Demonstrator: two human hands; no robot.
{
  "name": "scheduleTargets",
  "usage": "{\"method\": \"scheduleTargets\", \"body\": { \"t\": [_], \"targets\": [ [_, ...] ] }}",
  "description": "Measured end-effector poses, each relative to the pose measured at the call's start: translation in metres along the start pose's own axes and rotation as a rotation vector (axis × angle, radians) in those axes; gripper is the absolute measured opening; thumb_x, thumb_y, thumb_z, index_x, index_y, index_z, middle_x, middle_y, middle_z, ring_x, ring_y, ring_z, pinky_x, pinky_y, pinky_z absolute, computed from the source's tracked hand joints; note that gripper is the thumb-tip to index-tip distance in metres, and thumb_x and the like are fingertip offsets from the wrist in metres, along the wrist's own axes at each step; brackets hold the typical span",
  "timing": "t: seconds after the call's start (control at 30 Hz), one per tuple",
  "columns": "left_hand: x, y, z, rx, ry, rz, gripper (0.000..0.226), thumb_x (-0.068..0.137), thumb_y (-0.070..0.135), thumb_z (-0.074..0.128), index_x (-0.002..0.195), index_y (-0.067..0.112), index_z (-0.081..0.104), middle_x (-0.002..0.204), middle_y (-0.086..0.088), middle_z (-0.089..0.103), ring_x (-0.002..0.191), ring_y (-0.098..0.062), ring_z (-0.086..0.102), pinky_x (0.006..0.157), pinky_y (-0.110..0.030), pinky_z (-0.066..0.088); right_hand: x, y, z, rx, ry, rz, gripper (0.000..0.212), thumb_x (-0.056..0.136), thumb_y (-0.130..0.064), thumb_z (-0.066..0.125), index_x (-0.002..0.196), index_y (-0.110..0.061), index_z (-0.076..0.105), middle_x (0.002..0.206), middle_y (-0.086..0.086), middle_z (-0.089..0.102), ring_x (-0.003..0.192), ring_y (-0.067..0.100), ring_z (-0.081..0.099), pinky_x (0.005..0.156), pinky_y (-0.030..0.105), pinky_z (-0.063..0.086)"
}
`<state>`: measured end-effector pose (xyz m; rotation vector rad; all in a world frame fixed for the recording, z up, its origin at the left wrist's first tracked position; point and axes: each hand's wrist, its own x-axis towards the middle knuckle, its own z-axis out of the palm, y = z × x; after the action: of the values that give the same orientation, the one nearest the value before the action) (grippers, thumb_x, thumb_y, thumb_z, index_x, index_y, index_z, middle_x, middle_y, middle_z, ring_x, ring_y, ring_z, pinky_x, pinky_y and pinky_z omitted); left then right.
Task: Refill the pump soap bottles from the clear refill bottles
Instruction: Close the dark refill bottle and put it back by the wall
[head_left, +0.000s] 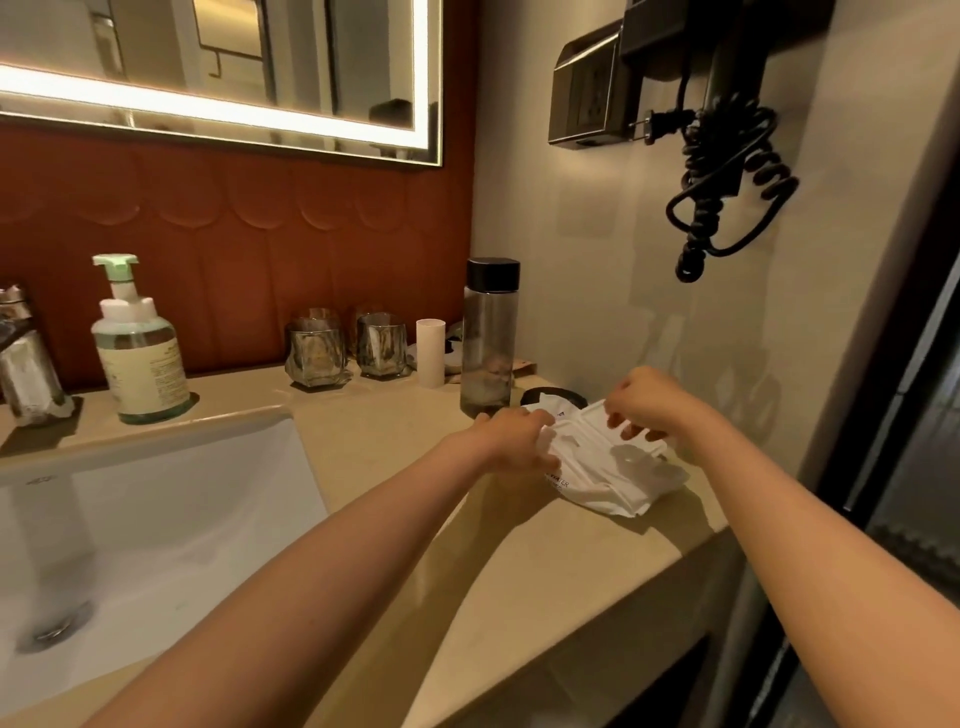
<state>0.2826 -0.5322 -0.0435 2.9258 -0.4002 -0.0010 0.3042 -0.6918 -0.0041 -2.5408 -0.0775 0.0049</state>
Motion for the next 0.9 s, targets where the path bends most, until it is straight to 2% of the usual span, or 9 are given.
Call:
{"method": "scheduleTargets", "body": {
  "t": [0.13,0.23,0.37,0.43,0.53,0.63,0.73,0.8,0.9],
  "targets": [
    [-0.010,-0.001,-0.003,-0.047,-0.067,0.008,0.061,0.091,0.038,0.054,0.143,0.021,0.027,0.147,-0.006,0.034,0.131,-0.025,0.035,0.106,-0.041,0.031,-0.017,0.001,0.012,-0.254,-0.263,0.134,0.038,0.087,-0.029,0.064,0.115,-0.007,0.050,0.114,0.012,0.057,0.089,0.024,0.054,0.074,0.031,0.047],
    [-0.020,-0.001,-0.007,-0.074,-0.075,0.009,0.062,0.091,0.035,0.056,0.143,0.020,0.027,0.148,-0.006,0.033,0.131,-0.025,0.036,0.106,-0.040,0.033,-0.017,-0.002,0.015,-0.310,-0.123,0.125,0.039,0.085,-0.021,0.064,0.117,-0.002,0.053,0.103,0.012,0.055,0.087,0.025,0.051,0.065,0.028,0.045],
    [-0.028,-0.015,-0.015,-0.245,0.013,-0.020,0.058,0.093,0.030,0.053,0.143,0.016,0.029,0.145,-0.009,0.037,0.129,-0.025,0.040,0.106,-0.041,0.036,-0.011,-0.018,-0.001,0.180,0.173,-0.072,0.018,0.085,-0.015,0.057,0.099,-0.005,0.063,0.082,0.009,0.058,0.072,0.023,0.055,0.060,0.027,0.042],
    [-0.035,-0.022,-0.024,-0.440,0.108,-0.039,0.050,0.096,0.028,0.046,0.141,0.011,0.032,0.144,-0.011,0.039,0.128,-0.024,0.041,0.105,-0.038,0.038,-0.021,-0.031,-0.003,0.416,0.089,-0.168,0.013,0.089,-0.017,0.057,0.097,-0.009,0.064,0.084,0.007,0.059,0.069,0.019,0.054,0.057,0.026,0.042],
    [-0.054,-0.030,-0.043,-0.784,0.241,-0.077,0.044,0.101,0.036,0.026,0.136,0.011,0.038,0.136,-0.007,0.045,0.122,-0.020,0.044,0.092,-0.029,0.041,-0.033,-0.046,0.011,0.446,-0.096,-0.235,0.013,0.091,-0.023,0.057,0.100,-0.016,0.064,0.100,0.004,0.057,0.090,0.021,0.053,0.071,0.028,0.045],
    [-0.074,-0.046,-0.052,-1.058,0.128,-0.157,0.060,0.096,0.054,0.014,0.133,0.016,0.042,0.125,-0.009,0.054,0.115,-0.025,0.051,0.099,-0.042,0.039,-0.037,-0.061,0.030,0.463,-0.168,-0.258,0.022,0.090,-0.026,0.059,0.108,-0.013,0.066,0.101,0.001,0.059,0.091,0.018,0.054,0.068,0.025,0.044],
    [-0.086,-0.062,-0.049,-1.173,0.075,-0.136,0.061,0.091,0.062,0.019,0.125,0.018,0.044,0.116,-0.009,0.056,0.100,-0.021,0.058,0.092,-0.039,0.044,-0.039,-0.072,0.043,0.488,-0.220,-0.273,0.029,0.090,-0.026,0.059,0.112,-0.009,0.065,0.098,0.000,0.061,0.086,0.014,0.055,0.064,0.022,0.045],
    [-0.092,-0.072,-0.051,-1.250,0.116,-0.161,0.062,0.086,0.066,0.029,0.127,0.020,0.041,0.120,-0.009,0.055,0.107,-0.023,0.057,0.089,-0.036,0.047,-0.039,-0.077,0.047,0.473,-0.238,-0.278,0.030,0.089,-0.028,0.061,0.112,-0.009,0.066,0.101,0.001,0.060,0.090,0.016,0.054,0.064,0.023,0.044],
    [-0.100,-0.085,-0.054,-1.153,0.188,-0.176,0.048,0.086,0.047,0.054,0.124,0.016,0.051,0.120,-0.010,0.058,0.108,-0.024,0.059,0.086,-0.034,0.052,-0.041,-0.086,0.049,0.430,-0.268,-0.291,0.023,0.090,-0.025,0.060,0.107,-0.011,0.067,0.103,0.003,0.059,0.087,0.016,0.054,0.065,0.022,0.045]
  ]
}}
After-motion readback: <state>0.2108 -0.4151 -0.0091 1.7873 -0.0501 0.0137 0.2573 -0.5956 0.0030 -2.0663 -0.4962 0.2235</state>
